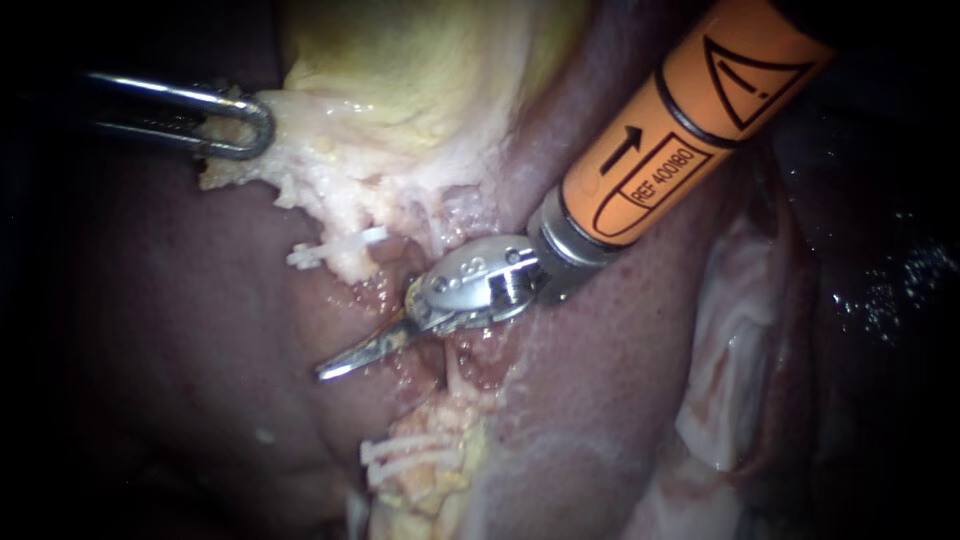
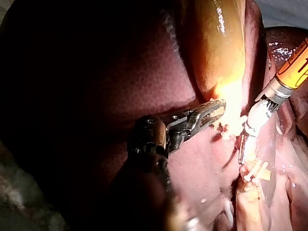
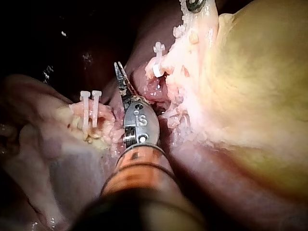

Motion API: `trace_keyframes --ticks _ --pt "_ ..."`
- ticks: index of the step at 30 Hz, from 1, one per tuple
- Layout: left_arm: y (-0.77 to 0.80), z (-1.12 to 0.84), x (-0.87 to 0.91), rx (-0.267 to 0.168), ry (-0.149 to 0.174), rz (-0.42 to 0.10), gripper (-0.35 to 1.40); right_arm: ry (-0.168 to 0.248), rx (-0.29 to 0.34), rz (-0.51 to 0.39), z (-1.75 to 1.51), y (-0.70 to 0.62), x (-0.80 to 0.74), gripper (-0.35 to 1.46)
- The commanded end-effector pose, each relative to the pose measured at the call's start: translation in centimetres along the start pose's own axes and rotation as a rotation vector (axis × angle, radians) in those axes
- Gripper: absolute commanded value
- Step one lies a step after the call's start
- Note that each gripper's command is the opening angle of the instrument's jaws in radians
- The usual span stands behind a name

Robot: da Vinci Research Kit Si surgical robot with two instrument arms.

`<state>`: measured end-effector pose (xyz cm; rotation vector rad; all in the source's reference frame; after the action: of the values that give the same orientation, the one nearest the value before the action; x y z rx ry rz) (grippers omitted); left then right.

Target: Go back from the cut left tube

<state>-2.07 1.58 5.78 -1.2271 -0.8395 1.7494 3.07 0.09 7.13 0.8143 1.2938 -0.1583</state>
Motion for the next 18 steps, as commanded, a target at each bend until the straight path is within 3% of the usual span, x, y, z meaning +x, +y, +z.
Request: trace_keyframes --ticks 1,2,4,5,7,16,18 --pt "0.0 0.0 0.0 -0.001 -0.001 0.001 -0.35 0.0 -0.003 0.036 0.0 -0.01 0.01 -0.35" --pt "0.0 0.0 0.0 -0.001 -0.001 0.001 -0.35 0.001 -0.007 0.055 0.0 -0.01 0.03 -0.15" --pt "-0.01 0.0 0.0 -0.002 -0.001 0.001 -0.35 0.007 -0.008 0.086 -0.01 0.0 0.08 0.56" --pt "-0.01 0.0 0.0 -0.002 -0.001 0.001 -0.35 0.008 -0.008 0.111 -0.02 0.01 0.11 0.83" --pt "-0.01 0.0 0.0 -0.002 -0.001 0.001 -0.35 0.014 -0.009 0.167 -0.03 0.02 0.16 1.15" --pt "-0.02 -0.01 0.0 -0.002 -0.001 0.001 -0.35 0.02 -0.011 0.203 -0.09 -0.03 0.2 1.28" --pt "-0.02 -0.01 0.0 -0.002 -0.001 0.001 -0.35 0.02 -0.06 0.2 -0.14 -0.1 0.18 1.38"
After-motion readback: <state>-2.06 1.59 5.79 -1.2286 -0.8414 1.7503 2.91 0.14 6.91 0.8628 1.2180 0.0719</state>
